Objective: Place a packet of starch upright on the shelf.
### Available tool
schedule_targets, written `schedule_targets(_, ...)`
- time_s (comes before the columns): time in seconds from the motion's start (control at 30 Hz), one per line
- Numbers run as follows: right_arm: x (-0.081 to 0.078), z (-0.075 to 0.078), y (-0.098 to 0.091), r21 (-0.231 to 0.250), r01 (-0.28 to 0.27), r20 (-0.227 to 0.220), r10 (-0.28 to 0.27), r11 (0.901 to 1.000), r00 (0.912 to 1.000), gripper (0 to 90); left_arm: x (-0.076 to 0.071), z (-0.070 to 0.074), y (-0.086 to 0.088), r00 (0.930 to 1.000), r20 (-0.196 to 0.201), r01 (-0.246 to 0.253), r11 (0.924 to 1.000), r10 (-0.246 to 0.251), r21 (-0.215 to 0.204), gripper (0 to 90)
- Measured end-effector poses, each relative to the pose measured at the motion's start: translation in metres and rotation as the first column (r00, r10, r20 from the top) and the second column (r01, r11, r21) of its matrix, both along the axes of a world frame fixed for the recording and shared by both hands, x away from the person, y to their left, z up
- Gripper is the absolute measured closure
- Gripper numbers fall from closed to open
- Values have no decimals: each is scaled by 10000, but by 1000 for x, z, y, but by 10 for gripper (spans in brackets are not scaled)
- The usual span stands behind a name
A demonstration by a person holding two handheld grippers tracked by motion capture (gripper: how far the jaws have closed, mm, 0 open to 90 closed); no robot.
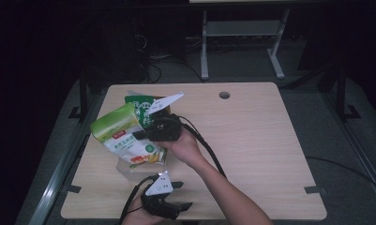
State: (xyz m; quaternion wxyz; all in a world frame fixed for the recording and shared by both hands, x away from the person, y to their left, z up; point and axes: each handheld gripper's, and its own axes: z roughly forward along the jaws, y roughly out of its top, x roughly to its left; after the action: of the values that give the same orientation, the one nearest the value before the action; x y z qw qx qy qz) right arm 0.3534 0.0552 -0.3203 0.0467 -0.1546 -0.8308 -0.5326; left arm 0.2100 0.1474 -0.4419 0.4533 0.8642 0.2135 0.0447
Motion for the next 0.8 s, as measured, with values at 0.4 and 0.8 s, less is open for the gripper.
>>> schedule_targets(0.4, 1, -46, 14, -218, -350, -529, 338, 9992, 9980, 880, 0, -2, 4, 10000, -60, 2, 10000, -1, 70, 289)
schedule_targets(0.8, -6, -56, -5, -702, -157, -159, 146, 9974, 9998, 863, 0, -3, 1, 10000, 11, 36, 9999, -36, 101, 288)
